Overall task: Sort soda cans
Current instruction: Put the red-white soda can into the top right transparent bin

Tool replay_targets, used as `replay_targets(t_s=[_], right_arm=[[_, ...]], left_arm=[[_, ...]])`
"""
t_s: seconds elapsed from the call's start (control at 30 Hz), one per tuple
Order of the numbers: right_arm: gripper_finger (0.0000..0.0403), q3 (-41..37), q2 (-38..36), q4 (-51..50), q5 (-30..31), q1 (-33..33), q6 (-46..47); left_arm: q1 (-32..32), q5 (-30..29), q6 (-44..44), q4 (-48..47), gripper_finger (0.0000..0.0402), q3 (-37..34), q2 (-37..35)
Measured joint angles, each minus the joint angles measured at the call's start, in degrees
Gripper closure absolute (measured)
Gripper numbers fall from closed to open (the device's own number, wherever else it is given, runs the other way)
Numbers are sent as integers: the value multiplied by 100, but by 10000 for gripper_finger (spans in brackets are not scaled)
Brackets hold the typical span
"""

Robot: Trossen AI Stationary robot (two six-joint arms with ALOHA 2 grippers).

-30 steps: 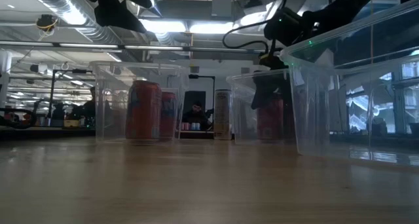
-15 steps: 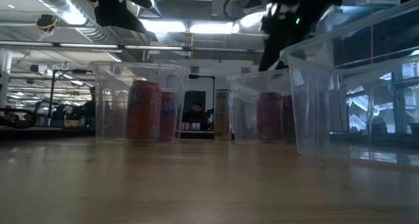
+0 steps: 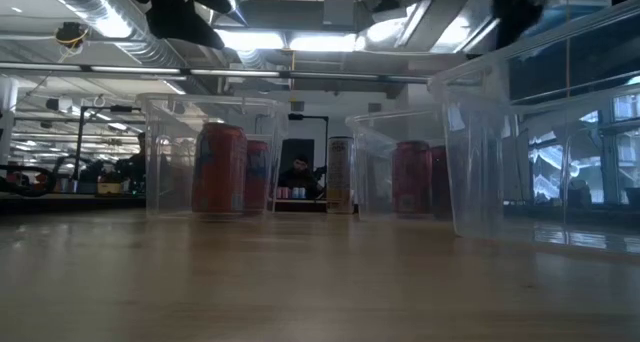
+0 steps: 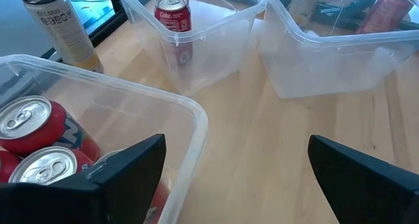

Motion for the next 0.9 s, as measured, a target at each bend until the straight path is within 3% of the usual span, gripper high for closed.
replay_targets(t_s=[0.5, 0.7, 0.8, 0.9], right_arm=[[10, 0, 0, -665, -728, 2976, 3761], [10, -4, 0, -291, -751, 3678, 4020], [10, -30, 44, 28, -179, 3785, 3914], [10, -50, 142, 267, -246, 3898, 3856]], left_arm=[[0, 1, 85, 0, 39, 0, 0], [-1, 1, 74, 0, 39, 0, 0], [1, -1, 7, 0, 39, 0, 0], [-1, -39, -29, -2, 39, 0, 0]])
